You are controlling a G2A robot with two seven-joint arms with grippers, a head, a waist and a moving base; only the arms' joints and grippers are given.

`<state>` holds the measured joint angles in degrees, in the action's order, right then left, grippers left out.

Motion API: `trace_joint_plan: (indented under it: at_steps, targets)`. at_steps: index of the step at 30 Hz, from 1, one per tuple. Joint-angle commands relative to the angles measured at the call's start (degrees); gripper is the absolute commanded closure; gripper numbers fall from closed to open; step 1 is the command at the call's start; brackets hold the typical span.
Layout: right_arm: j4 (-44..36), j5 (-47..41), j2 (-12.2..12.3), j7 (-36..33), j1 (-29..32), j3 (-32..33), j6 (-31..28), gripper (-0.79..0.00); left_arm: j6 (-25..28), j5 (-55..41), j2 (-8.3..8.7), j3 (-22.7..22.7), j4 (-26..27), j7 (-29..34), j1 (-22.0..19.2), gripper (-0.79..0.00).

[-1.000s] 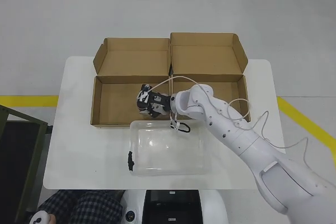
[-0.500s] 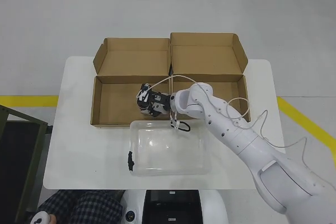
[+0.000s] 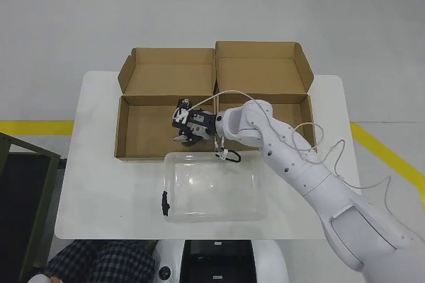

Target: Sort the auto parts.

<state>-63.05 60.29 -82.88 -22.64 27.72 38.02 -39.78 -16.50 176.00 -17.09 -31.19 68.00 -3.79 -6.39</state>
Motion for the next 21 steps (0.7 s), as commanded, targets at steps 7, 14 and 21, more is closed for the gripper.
trace_joint_plan:
  at_steps: [7,14,21]
  targets:
    - [-12.47,0.55,3.17,-1.03,5.46,8.06,-0.99,-0.557,0.00,0.00,0.00,0.00,0.00,0.00,0.00,-0.785]
    - [-24.97,0.82,6.29,-3.06,13.78,16.78,-2.18,-0.594,0.00,0.00,0.00,0.00,0.00,0.00,0.00,-0.785]
    - [-34.39,4.09,8.78,-0.08,23.62,26.12,-0.54,-0.708,0.00,0.00,0.00,0.00,0.00,0.00,0.00,-0.785]
